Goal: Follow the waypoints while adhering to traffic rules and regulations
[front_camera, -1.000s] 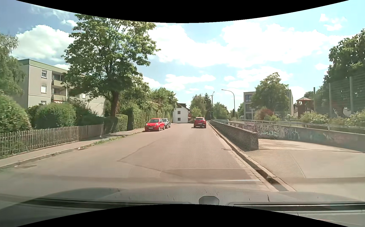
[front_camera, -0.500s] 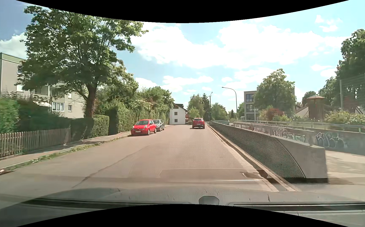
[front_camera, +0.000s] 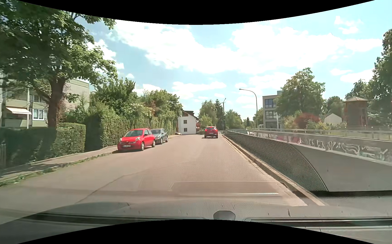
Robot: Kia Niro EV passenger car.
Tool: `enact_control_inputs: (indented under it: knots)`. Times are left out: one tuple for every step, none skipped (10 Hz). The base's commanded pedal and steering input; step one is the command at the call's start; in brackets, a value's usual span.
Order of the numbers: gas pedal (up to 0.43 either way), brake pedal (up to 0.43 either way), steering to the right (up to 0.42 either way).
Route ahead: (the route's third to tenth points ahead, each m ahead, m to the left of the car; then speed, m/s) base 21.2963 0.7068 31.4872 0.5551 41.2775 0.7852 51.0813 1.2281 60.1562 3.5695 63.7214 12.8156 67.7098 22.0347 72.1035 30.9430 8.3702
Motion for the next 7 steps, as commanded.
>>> enact_control_inputs:
  knots:
    - [0.039, 0.006, 0.010]
    - [0.039, 0.006, 0.010]
    - [0.039, 0.006, 0.011]
    - [0.039, 0.006, 0.010]
    - [0.039, 0.006, 0.011]
    - [0.039, 0.006, 0.010]
    - [0.039, 0.006, 0.010]
